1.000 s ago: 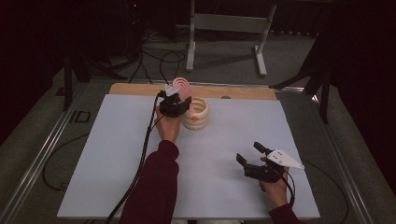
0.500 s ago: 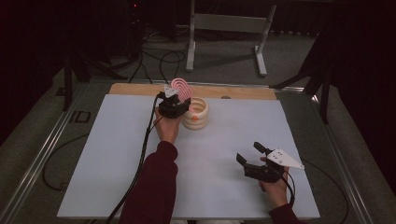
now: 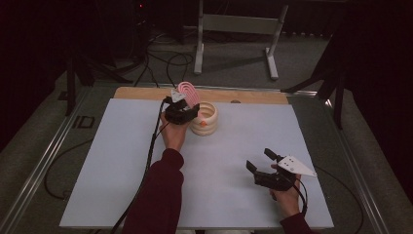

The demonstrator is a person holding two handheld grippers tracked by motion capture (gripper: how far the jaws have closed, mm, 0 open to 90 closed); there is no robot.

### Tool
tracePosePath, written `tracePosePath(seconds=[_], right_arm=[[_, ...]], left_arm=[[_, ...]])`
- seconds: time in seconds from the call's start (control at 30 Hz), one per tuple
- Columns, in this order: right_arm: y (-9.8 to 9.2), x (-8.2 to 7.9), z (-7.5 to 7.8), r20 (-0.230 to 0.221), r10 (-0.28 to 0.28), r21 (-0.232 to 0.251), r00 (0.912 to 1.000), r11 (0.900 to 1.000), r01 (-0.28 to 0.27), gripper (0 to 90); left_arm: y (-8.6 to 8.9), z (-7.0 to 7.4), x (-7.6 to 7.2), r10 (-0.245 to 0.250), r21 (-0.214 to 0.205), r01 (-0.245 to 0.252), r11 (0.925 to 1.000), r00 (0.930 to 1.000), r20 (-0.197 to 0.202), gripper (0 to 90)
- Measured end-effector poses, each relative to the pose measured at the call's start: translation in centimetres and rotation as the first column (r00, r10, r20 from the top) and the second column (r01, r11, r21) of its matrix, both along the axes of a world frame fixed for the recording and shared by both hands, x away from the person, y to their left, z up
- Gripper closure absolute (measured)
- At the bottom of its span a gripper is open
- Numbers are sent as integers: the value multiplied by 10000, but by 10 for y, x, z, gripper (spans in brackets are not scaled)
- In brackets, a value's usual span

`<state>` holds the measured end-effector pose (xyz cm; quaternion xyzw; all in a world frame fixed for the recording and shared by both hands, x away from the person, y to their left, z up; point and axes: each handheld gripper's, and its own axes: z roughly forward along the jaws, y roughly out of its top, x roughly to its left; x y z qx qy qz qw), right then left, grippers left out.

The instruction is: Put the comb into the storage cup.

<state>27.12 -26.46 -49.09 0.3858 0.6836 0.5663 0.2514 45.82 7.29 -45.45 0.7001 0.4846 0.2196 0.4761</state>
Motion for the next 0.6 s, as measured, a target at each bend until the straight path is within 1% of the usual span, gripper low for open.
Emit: tracePosePath(seconds=[0.13,0.17,0.2,0.23,0.27,0.33,0.37,0.4,0.43,0.47,0.5,0.53,0.6], right_arm=[[0,0,0,-33,13,10,10000,10000,-13,124],[0,0,0,-33,13,10,10000,10000,-13,124],[0,0,0,-42,20,10,10000,10000,-20,124],[0,0,0,-42,20,10,10000,10000,-20,124],[0,0,0,-54,18,0,10000,10000,-18,124],[0,0,-1,-57,20,-28,10000,10000,-20,124],[0,0,-1,-55,25,-36,10000,10000,-25,124],[0,0,-1,-49,20,-39,10000,10000,-20,124],[0,0,-1,-49,20,-39,10000,10000,-20,124],[0,0,-1,-51,14,-46,10000,10000,-14,124],[0,0,-1,-51,14,-46,10000,10000,-14,124],[0,0,-1,-59,13,-46,10000,10000,-13,124],[1,1,-2,-51,22,-62,10000,10000,-23,124]], left_arm=[[1,-1,-1,-17,43,17,10000,10000,-29,416],[1,-1,-1,-17,43,17,10000,10000,-29,387],[1,-1,-1,-17,43,17,10000,10000,-29,387],[1,-1,-1,71,103,-69,9999,9999,-126,387],[2,-1,-2,147,181,-145,9997,9998,-98,324],[3,0,-3,216,183,-215,9996,9998,-53,278],[4,1,-3,241,168,-240,9996,9997,-36,254],[6,1,-4,180,27,-180,9998,9998,-11,241],[6,1,-4,180,27,-180,9998,9998,-11,206],[8,2,-4,138,-87,-138,9999,9999,2,206],[8,2,-4,138,-87,-138,9999,9999,2,172],[12,2,-6,136,-207,-136,9997,9999,22,172],[15,3,-7,135,-164,-134,9998,9999,39,148]])
